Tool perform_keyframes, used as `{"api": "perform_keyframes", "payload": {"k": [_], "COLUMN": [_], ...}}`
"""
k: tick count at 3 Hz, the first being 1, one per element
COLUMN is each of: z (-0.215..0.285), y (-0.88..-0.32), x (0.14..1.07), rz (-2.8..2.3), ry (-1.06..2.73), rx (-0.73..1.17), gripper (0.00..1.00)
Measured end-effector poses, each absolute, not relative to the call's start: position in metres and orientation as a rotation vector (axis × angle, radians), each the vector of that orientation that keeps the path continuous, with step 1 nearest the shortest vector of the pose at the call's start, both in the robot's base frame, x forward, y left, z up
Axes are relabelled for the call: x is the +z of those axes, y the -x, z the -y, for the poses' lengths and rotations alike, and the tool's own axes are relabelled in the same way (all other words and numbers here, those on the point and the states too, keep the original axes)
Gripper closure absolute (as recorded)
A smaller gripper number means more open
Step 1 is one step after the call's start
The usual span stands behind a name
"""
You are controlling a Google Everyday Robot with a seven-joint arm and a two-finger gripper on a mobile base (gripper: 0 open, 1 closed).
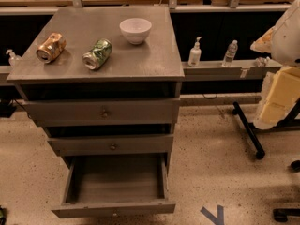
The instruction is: Place green can into bottom drawer
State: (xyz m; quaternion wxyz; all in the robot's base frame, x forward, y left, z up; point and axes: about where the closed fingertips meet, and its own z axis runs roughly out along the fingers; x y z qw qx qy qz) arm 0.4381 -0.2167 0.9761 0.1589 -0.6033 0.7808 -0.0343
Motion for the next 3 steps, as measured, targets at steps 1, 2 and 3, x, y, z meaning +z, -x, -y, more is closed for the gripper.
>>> {"api": "perform_keyframes", "payload": {"k": [1, 2, 3], "z": [0.217, 0.214, 0.198], "y": [-0.438, -0.448, -0.496], "x": [0.976, 0.98, 0.995], "rz": [-2.232, -2.198, -2.015], "ry": [1.725, 1.743, 1.861], "rx": [-0.098, -0.129, -0.263], "gripper": [0.0, 0.0, 0.0]}}
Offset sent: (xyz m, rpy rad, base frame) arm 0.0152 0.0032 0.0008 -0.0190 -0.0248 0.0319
